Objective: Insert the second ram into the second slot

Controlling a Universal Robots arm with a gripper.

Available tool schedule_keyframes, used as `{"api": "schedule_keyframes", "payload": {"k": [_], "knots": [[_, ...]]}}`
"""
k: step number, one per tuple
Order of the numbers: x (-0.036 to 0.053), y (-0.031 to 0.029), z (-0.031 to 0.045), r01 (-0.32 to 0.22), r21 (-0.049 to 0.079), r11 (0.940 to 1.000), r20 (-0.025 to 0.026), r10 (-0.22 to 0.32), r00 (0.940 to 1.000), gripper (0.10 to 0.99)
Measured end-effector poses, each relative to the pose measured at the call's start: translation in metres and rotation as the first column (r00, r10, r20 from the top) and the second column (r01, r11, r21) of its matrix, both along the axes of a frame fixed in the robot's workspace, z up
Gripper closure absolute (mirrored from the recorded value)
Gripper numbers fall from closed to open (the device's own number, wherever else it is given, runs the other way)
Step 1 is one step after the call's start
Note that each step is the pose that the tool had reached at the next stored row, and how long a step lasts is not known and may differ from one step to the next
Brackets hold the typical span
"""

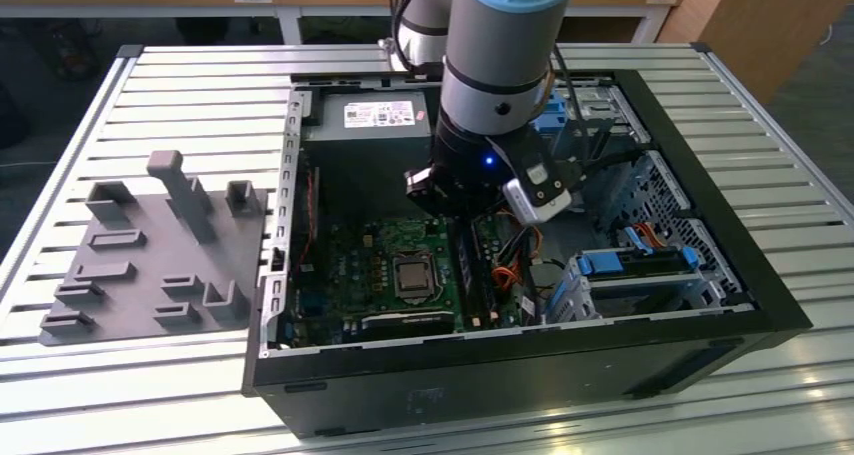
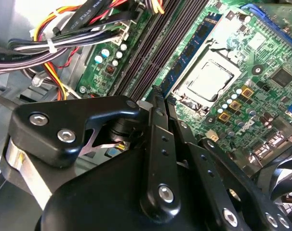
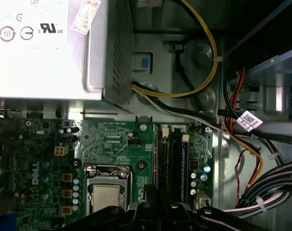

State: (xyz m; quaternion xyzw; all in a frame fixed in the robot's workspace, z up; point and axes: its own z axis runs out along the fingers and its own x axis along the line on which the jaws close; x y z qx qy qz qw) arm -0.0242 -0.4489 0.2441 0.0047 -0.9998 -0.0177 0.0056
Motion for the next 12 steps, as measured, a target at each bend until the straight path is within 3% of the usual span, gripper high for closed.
{"api": "schedule_keyframes", "payload": {"k": [2,7,12], "knots": [[0.0001,-0.0021,-0.0002,0.001,0.001,1.0000,-0.0049,-0.001,1.0000,0.949],[0.0001,-0.0117,-0.0003,0.001,0.002,1.0000,-0.0055,-0.001,1.0000,0.949],[0.0027,-0.0134,-0.0008,0.005,0.002,1.0000,-0.0064,-0.005,1.0000,0.949]]}}
